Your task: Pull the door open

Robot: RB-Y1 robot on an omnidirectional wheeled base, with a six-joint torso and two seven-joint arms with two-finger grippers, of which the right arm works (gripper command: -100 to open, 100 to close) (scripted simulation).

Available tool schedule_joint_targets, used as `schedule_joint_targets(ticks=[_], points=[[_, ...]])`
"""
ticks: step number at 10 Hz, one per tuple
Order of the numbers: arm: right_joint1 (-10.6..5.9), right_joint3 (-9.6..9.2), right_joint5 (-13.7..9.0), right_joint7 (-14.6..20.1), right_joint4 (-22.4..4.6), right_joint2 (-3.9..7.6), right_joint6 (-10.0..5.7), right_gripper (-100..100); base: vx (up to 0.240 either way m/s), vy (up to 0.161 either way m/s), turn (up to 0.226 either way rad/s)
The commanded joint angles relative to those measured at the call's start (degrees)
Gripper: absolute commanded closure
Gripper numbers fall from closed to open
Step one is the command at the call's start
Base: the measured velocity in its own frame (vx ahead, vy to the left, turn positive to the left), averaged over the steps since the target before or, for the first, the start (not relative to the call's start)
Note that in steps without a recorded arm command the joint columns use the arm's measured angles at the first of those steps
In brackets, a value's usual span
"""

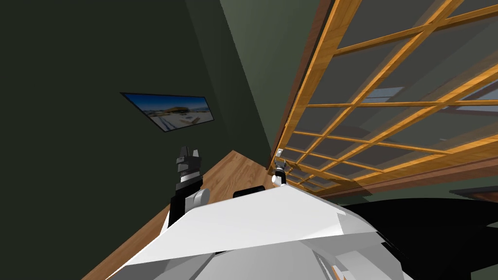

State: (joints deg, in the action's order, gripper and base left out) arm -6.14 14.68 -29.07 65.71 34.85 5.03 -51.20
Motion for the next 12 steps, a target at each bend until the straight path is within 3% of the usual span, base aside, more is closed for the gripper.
schedule_joint_targets(ticks=[1, 4, 5, 6, 10, 12], points=[[-0.18, -0.20, -0.92, 2.31, 0.03, -0.23, 0.00, -100, -0.071, -0.010, 0.044], [-0.48, -0.54, -2.39, 5.60, 0.08, -0.60, -0.01, -100, -0.063, 0.007, 0.042], [-0.44, -0.46, -2.04, 4.72, 0.02, -0.51, -0.03, -100, -0.035, 0.005, 0.006], [0.53, -0.81, -1.96, 7.07, -0.31, 1.08, -0.14, -100, 0.114, -0.001, 0.001], [2.36, -1.44, -1.71, 10.97, -0.92, 4.06, -0.33, -100, 0.171, 0.013, 0.004], [3.63, -1.88, -1.54, 13.67, -1.35, 6.13, -0.47, -100, 0.138, -0.012, 0.006]])
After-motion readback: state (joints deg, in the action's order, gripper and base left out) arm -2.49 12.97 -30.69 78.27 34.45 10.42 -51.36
